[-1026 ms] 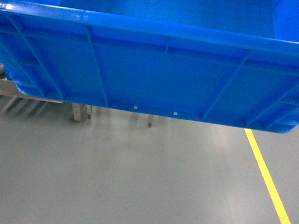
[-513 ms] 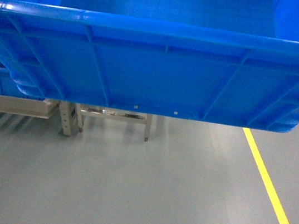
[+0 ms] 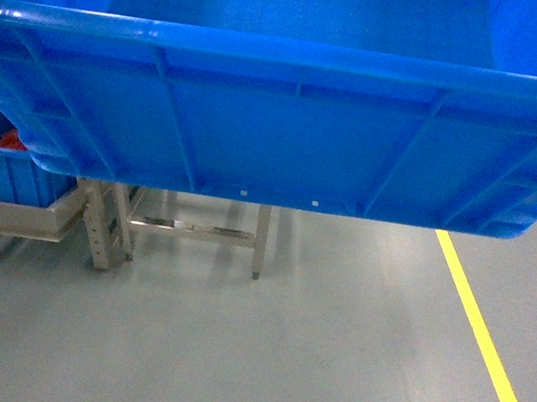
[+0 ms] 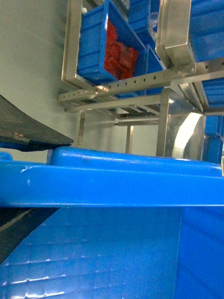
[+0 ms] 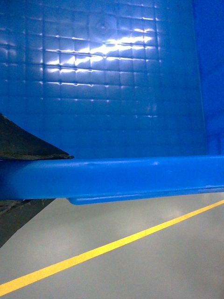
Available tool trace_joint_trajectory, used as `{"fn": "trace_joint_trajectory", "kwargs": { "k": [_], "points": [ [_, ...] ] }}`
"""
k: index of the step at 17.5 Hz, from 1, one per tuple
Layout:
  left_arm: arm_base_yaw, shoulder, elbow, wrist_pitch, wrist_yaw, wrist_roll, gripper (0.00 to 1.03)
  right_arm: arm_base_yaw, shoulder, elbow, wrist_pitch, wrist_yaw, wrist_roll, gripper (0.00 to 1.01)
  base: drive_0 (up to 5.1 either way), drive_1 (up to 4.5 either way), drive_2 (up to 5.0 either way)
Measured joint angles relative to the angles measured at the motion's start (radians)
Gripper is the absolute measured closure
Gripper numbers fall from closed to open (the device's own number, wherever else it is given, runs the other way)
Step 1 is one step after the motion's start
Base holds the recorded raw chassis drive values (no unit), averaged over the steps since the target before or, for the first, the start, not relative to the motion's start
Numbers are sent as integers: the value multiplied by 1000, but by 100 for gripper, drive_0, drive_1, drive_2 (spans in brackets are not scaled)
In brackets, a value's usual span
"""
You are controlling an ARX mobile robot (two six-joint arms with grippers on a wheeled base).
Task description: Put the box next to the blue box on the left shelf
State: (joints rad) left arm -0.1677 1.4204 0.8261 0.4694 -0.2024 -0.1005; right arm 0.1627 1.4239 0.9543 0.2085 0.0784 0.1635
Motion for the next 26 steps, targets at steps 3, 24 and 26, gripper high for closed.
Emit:
{"fn": "trace_joint_trajectory", "kwargs": {
  "k": [3,24,26],
  "points": [
    [0,0,0,2,0,0,86,0,0,0,-2,1,0,92,-325,163,163],
    [-1,0,0,2,0,0,86,-4,0,0,-2,-2,0,92,-487,215,274],
    [-1,0,0,3,0,-1,86,-3,0,-1,2,-1,-1,92,-451,154,386]
  ]
}}
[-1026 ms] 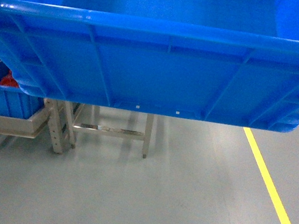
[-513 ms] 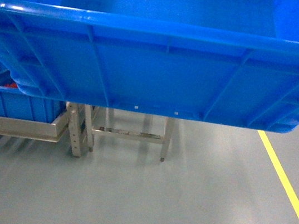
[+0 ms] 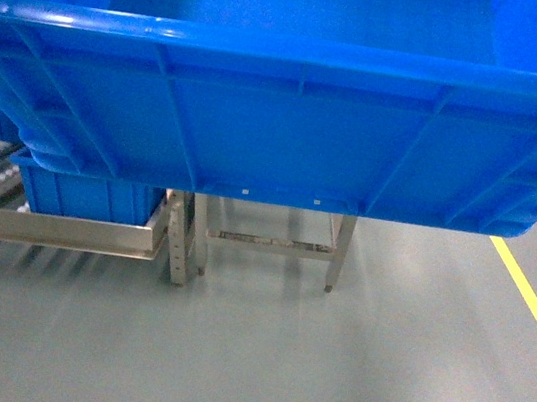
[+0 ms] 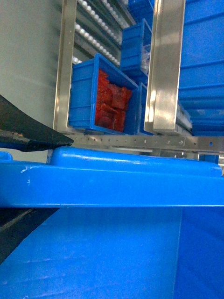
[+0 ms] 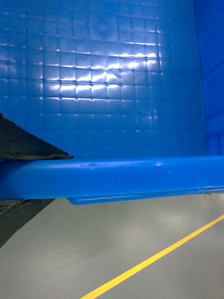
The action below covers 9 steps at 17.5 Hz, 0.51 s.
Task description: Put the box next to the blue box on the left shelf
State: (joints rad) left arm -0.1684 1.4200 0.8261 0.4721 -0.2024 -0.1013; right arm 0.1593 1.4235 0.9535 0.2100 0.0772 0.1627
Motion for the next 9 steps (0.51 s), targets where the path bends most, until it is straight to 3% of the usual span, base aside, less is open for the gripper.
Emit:
{"fn": "trace_joint_trajectory", "kwargs": {
  "k": [9],
  "points": [
    [0,0,0,1,0,2,86,3,0,0,0,1,1,92,-494,252,252]
  ]
}}
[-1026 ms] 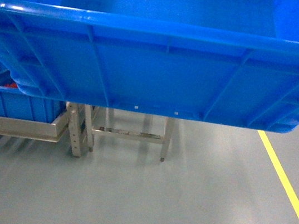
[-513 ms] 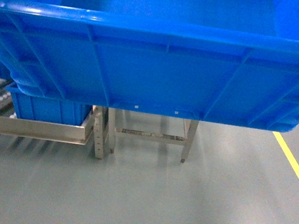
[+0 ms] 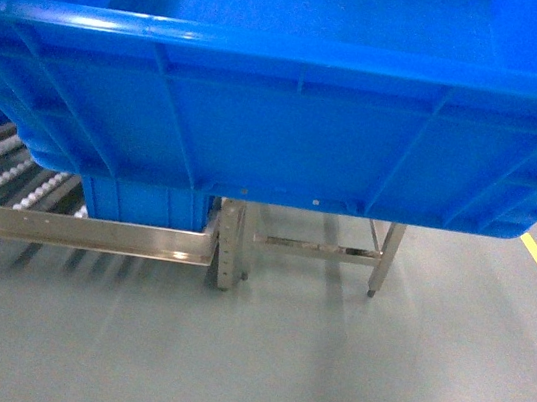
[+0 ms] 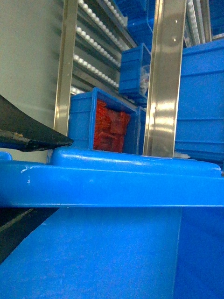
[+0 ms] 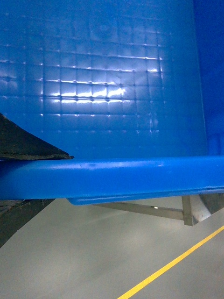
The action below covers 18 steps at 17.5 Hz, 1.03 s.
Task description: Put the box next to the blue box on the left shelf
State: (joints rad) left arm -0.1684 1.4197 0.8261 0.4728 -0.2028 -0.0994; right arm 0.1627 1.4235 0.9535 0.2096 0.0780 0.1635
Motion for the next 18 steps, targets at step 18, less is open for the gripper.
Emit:
{"fn": "trace_joint_trajectory", "kwargs": {
  "k": [18],
  "points": [
    [0,0,0,0,0,0,86,0,-1,0,-3,1,0,92,-497,248,248]
  ]
}}
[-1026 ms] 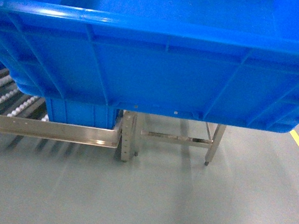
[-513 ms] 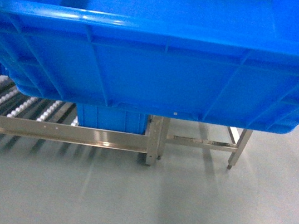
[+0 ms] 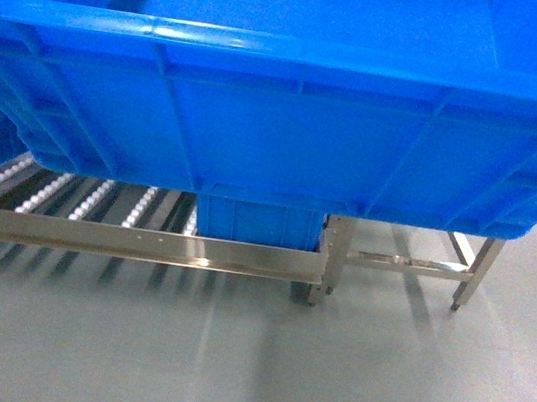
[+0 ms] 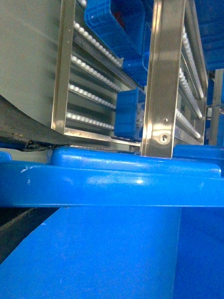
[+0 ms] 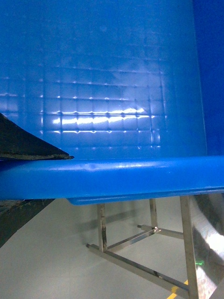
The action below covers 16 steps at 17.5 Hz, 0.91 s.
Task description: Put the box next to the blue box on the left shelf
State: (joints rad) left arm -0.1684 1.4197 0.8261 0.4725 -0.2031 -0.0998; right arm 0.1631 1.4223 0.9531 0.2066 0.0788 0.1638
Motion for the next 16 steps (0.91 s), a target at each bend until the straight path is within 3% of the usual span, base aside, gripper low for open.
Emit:
{"fn": "trace_joint_trajectory", "kwargs": {
  "k": [16],
  "points": [
    [0,0,0,0,0,-1,86,0,0,0,2,0,-1,92,-501,239,239]
  ]
}}
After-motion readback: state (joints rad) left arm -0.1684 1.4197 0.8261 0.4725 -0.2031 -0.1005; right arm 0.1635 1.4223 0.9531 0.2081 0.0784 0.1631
